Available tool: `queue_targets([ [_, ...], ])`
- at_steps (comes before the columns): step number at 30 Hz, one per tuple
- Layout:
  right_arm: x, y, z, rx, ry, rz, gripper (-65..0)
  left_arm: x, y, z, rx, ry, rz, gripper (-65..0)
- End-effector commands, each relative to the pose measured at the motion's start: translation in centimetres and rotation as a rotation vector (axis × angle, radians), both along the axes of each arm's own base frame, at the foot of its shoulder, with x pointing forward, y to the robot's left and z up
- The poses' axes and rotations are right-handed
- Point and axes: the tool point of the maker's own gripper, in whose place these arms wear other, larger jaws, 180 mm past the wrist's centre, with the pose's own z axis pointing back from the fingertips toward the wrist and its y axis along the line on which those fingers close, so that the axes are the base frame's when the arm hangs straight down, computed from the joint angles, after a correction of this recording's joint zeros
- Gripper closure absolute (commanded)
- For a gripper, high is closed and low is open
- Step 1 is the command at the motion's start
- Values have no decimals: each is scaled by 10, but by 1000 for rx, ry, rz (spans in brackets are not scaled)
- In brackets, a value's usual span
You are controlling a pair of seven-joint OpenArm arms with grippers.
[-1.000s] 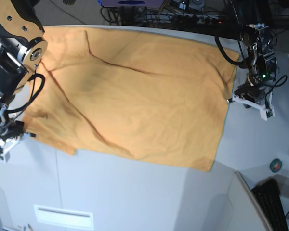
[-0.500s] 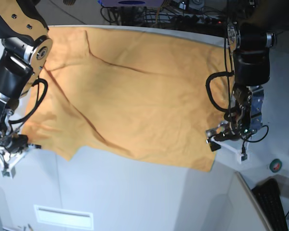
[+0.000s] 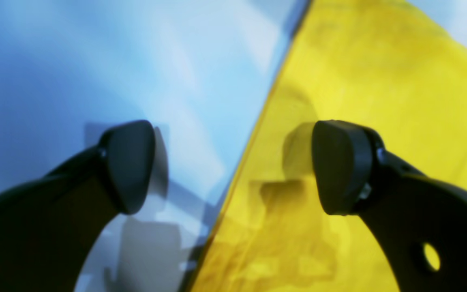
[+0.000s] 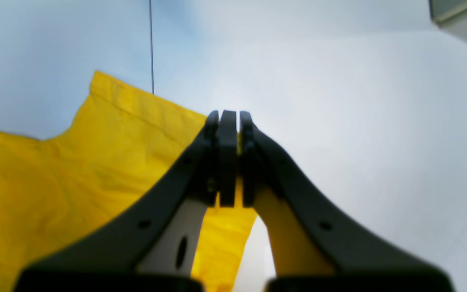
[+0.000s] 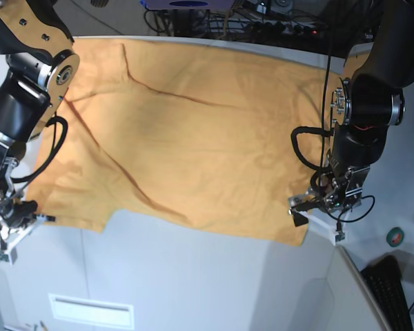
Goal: Layout the t-shirt on the table in an organized manner, then fold the t-shirt properly
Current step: 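Move the left gripper to the other hem corner and grasp it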
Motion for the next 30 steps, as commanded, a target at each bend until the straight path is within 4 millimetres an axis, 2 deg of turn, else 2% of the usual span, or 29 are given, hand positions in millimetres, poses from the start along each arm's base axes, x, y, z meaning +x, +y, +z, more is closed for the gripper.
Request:
queue_targets([
  [1, 16, -7, 25, -16, -74, -5, 0, 17, -1, 16, 2, -54, -10, -576],
  [2, 16, -7, 25, -16, -74, -5, 0, 10, -1, 9, -1, -40, -7, -559],
  [3, 16, -7, 25, -16, -74, -5, 0, 5, -1, 5, -1, -30, -7, -513],
  [7, 15, -7, 23, -16, -72, -5, 0, -6, -4, -4, 1, -20, -16, -273],
  [11, 15, -7, 23, -16, -71, -5, 0, -17, -3, -11, 4, -20, -19, -122],
  [13, 14, -7, 22, -16, -69, -5, 0, -18, -1, -9, 9, -29, -21, -5],
  [18, 10, -7, 17, -15, -57, -4, 0, -16, 1, -4, 4, -7, -26, 0],
  [20, 10, -6, 16, -14, -56, -4, 0, -6, -3, 11, -2, -19, -43, 0],
  [24, 9, -6, 15, -13, -53, -4, 0, -1, -18, 36, -14, -17, -97, 0],
  [27, 9, -6, 15, -13, -53, -4, 0, -11, -31, 46, -22, 9, -137, 0],
  [30, 9, -6, 14, -13, -51, -4, 0, -31, -37, 49, -29, 30, -158, 0],
])
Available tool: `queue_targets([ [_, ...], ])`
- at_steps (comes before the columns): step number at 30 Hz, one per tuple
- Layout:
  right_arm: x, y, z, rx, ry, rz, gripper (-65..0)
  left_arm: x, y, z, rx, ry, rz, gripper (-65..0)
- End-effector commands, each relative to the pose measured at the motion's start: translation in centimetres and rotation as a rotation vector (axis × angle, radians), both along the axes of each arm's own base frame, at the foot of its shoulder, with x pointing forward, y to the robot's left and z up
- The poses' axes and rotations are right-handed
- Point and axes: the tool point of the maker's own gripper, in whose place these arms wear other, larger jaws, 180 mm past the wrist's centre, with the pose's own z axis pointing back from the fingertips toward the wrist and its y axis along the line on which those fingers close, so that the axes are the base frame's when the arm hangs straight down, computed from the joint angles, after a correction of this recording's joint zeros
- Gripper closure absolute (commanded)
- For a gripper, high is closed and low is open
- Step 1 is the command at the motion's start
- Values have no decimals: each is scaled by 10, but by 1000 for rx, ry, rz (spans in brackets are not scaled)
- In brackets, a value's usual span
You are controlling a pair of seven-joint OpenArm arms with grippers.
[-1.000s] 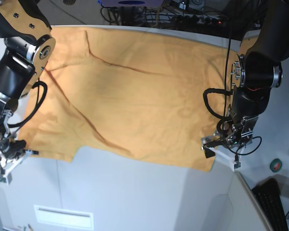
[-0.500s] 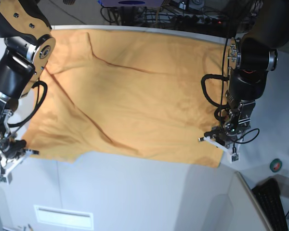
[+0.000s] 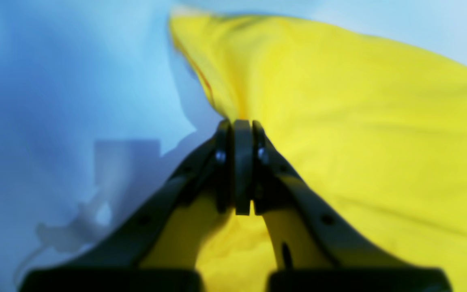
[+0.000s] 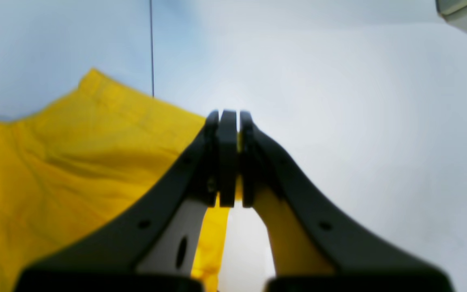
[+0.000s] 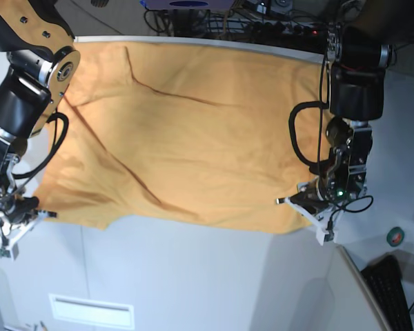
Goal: Layout the t-shirt on the table in an organized manner, then fold the t-shirt properly
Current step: 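Move the left gripper to the other hem corner and grasp it, then lift the hem with both grippers and fold it toward the collar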
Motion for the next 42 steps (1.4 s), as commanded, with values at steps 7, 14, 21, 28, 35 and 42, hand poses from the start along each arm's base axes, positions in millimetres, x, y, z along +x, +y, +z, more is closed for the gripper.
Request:
queue_targets([
  [7, 11, -7, 17, -17, -54, -5, 0, -49, 29, 14, -12, 14, 90, 0],
  [14, 9, -6, 15, -16, -51, -4, 0, -92, 32, -11, 1, 106, 89, 0],
  [21, 9, -6, 15, -16, -48, -4, 0, -121, 34, -26, 7, 158, 91, -216],
  [28, 9, -6, 15, -16, -48, -4, 0, -115, 44, 10, 17, 43, 121, -466],
  [35, 9, -6, 15, -16, -48, -4, 0, -81, 76, 35, 8, -42, 214, -474],
  [42, 9, -6, 15, -16, -48, -4, 0, -42, 79, -12, -79, 11, 197, -464],
])
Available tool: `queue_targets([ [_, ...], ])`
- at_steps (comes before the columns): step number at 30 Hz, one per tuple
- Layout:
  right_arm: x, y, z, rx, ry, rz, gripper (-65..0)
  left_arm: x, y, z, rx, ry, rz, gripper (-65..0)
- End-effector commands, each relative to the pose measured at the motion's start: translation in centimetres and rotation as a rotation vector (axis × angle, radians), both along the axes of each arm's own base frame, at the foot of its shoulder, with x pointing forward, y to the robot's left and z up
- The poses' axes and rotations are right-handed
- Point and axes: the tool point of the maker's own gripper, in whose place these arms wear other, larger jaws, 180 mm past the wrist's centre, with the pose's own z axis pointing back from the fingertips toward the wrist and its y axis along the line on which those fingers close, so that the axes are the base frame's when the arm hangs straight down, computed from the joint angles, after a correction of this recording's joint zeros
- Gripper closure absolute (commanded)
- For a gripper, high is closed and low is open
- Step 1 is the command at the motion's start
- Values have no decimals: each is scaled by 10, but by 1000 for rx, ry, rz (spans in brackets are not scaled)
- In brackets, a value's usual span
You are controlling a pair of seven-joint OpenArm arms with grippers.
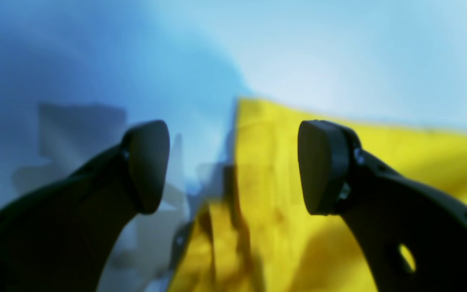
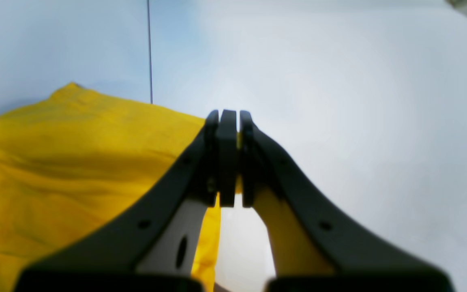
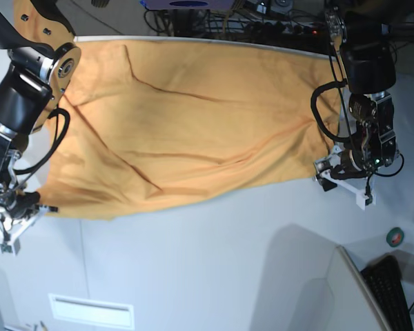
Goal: Layout the t-shirt on the table in an organized manner, then fold the t-shirt properly
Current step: 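Lift the hem with both grippers and fold it toward the collar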
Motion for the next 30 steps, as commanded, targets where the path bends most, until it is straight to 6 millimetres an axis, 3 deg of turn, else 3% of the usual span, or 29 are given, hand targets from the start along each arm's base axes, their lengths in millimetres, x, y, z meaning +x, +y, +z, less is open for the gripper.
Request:
queue_targets([
  [1, 16, -7, 22, -19, -68, -4, 0, 14, 7, 9, 9, -44, 8, -464],
  [5, 15, -7, 22, -19, -66, -4, 0, 19, 8, -4, -13, -38, 37, -464],
  [11, 15, -7, 22, -19, -66, -4, 0, 24, -19, -11, 6, -15, -66, -464],
  [20, 15, -7, 22, -19, -66, -4, 0, 17, -19, -16, 2, 1, -64, -459],
  [22, 15, -7, 22, -19, -68, -4, 0, 11, -19, -21, 1, 14, -64, -408],
  [30, 16, -7, 22, -19, -70, -4, 0, 5, -21, -26, 10, 32, -78, -15],
])
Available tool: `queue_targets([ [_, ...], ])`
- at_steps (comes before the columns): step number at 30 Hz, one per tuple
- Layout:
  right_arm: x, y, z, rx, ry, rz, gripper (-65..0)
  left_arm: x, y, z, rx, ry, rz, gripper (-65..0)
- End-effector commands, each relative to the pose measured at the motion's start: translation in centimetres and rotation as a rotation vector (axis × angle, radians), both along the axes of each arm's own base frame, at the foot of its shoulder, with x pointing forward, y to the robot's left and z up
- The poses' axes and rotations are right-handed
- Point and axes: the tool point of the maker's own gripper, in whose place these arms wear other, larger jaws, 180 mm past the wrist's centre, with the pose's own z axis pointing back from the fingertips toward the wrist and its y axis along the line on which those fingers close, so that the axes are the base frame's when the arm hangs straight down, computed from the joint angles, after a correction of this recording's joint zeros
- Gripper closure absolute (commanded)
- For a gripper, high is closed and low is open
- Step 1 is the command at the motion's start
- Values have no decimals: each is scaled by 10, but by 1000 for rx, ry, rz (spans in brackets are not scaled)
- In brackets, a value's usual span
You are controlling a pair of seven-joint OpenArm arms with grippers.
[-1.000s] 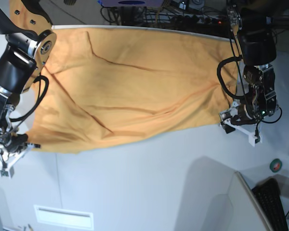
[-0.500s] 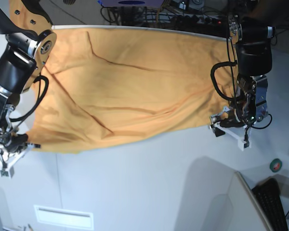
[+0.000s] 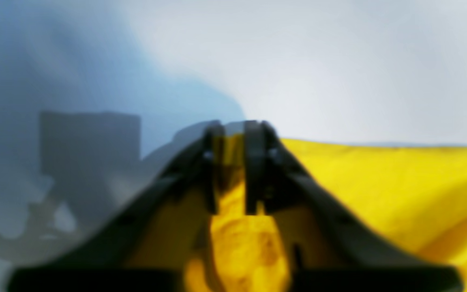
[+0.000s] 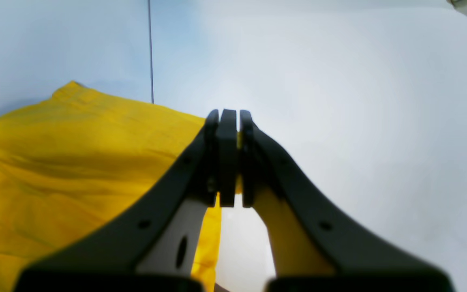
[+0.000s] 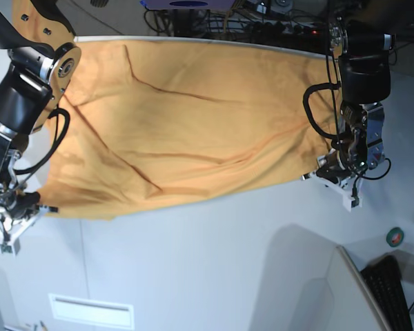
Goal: Layout the t-shirt on the table in an organized manner, then fold the t-shirt properly
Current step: 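Lift the hem with both grippers and fold it toward the collar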
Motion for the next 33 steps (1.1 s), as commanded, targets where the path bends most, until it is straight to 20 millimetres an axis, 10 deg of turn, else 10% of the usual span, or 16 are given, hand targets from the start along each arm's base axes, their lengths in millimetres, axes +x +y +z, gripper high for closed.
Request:
queue_targets([
  [1, 15, -7, 21, -18, -66, -4, 0, -2, -1, 0, -3, 31, -13, 0],
  [18, 44, -3, 43, 0, -147, 4, 0, 83, -9, 71, 4, -149, -43, 0],
  [33, 81, 20, 85, -58, -220, 105, 0, 111, -26, 112, 46, -256, -120, 0],
])
